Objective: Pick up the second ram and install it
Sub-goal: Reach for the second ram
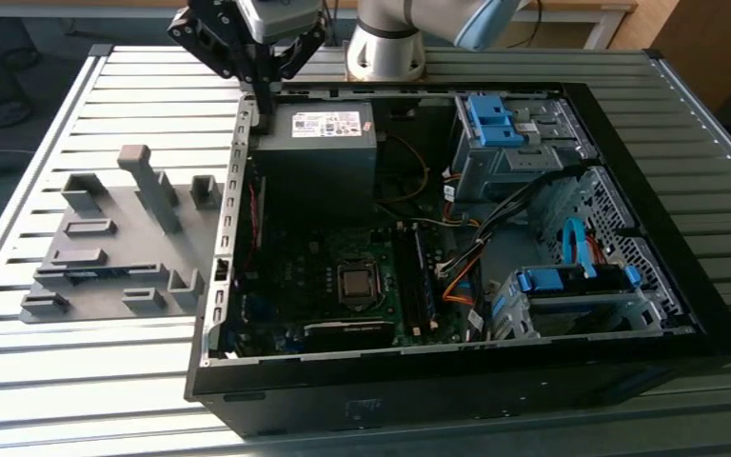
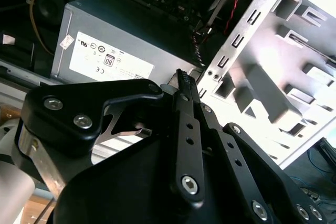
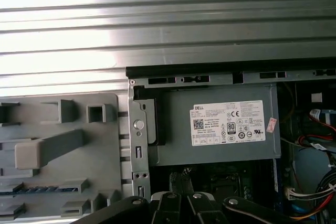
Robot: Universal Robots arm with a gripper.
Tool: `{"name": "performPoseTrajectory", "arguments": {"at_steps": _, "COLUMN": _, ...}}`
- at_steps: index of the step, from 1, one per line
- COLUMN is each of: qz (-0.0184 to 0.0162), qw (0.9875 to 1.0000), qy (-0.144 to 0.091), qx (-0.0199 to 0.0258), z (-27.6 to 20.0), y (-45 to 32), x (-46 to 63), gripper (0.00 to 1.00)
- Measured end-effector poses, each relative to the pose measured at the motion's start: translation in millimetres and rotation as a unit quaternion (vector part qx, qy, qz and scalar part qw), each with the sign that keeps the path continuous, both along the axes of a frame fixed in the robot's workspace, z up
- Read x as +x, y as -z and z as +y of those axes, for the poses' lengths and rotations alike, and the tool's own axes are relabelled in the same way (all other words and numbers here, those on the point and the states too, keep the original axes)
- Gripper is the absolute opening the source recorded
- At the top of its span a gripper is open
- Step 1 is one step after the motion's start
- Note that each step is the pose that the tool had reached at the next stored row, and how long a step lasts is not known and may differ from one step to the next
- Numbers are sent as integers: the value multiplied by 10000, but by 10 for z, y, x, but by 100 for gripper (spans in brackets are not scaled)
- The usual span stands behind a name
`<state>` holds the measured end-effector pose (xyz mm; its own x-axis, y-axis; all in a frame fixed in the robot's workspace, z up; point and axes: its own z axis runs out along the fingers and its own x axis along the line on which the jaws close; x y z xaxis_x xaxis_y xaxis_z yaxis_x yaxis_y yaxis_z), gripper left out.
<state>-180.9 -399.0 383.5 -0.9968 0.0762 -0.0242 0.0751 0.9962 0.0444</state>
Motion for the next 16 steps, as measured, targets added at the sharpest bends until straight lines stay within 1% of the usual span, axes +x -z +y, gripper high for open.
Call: {"name": "performPoseTrajectory", "arguments": {"at_steps": 16, "qz": 0, "qw": 10000, "qy": 0, "qx": 0, "z": 0, "y": 6, "x": -97, "gripper": 11}}
